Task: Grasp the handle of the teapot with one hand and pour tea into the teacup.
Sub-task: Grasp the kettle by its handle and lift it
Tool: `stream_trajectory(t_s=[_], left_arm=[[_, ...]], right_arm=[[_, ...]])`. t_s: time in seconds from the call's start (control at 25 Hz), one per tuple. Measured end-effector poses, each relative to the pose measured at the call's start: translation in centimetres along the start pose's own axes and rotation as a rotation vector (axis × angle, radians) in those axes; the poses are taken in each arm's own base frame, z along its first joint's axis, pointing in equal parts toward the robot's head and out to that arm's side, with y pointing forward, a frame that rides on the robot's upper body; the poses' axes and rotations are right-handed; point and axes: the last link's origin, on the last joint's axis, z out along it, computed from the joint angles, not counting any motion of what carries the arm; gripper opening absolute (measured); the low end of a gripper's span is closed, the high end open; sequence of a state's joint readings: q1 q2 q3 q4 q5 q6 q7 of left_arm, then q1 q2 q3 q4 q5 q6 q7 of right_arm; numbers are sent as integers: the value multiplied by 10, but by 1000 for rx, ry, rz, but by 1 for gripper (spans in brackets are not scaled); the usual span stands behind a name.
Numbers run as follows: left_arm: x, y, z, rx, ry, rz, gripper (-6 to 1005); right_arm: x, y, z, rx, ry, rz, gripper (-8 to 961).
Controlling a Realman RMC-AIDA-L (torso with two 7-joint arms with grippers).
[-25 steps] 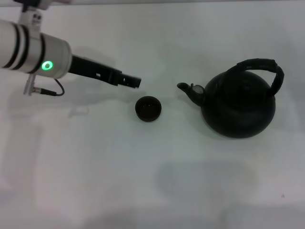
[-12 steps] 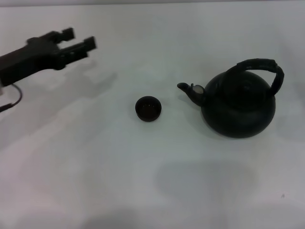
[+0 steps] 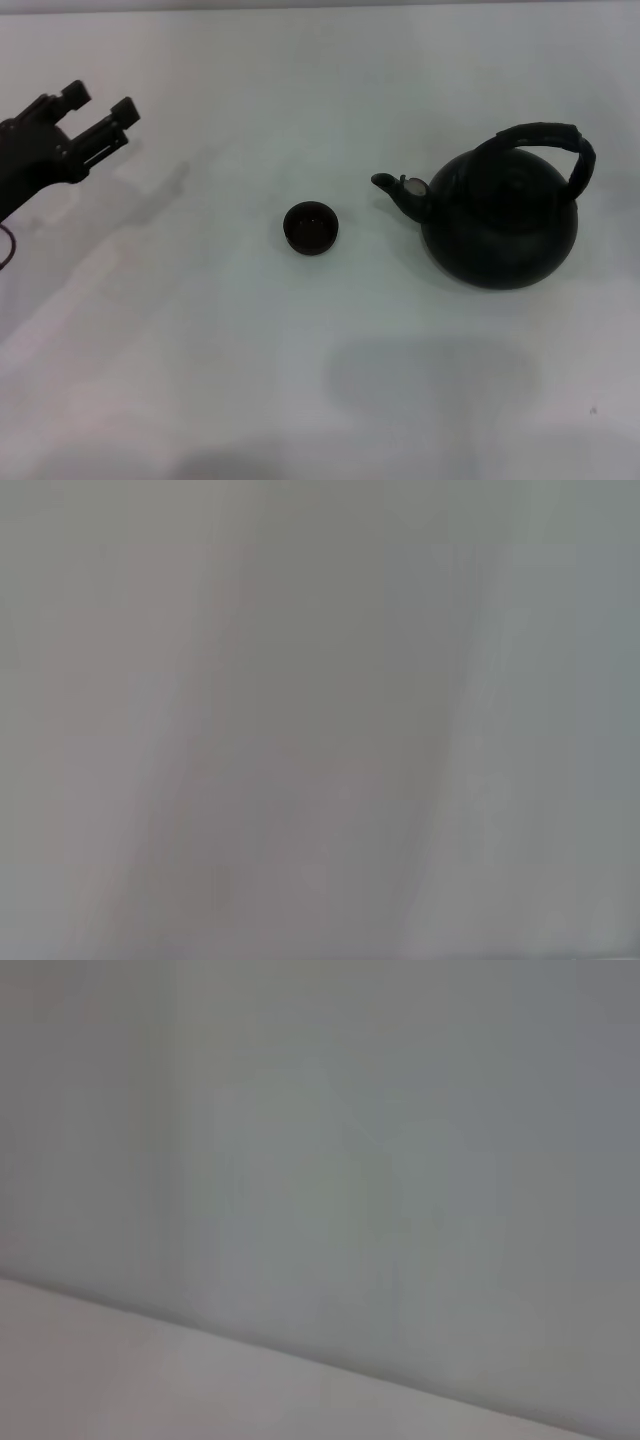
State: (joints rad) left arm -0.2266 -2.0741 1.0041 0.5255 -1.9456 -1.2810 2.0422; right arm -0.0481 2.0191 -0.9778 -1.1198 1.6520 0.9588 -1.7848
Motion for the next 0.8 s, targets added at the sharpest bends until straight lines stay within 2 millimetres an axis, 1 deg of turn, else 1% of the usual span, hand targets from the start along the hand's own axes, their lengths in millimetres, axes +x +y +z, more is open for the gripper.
stream_trajectory(t_s=[0.2, 0.36, 0.6, 0.64, 0.8], left_arm=[[-6, -5, -6, 53, 22, -3, 803], [-6, -5, -7, 58, 26, -3, 803], [-4, -6, -5, 61, 33, 0, 803], [-4, -6, -5, 62, 35, -1, 802], [-2, -8, -5, 74, 46, -2, 802]], right_arm=[[-12, 20, -5, -153, -41, 78, 810], [-14, 35, -6, -256, -46, 125, 810], [-3, 54, -9, -386, -34, 178, 810], [1, 57, -11, -408, -29, 189, 810], [7, 62, -11, -432, -23, 201, 809]])
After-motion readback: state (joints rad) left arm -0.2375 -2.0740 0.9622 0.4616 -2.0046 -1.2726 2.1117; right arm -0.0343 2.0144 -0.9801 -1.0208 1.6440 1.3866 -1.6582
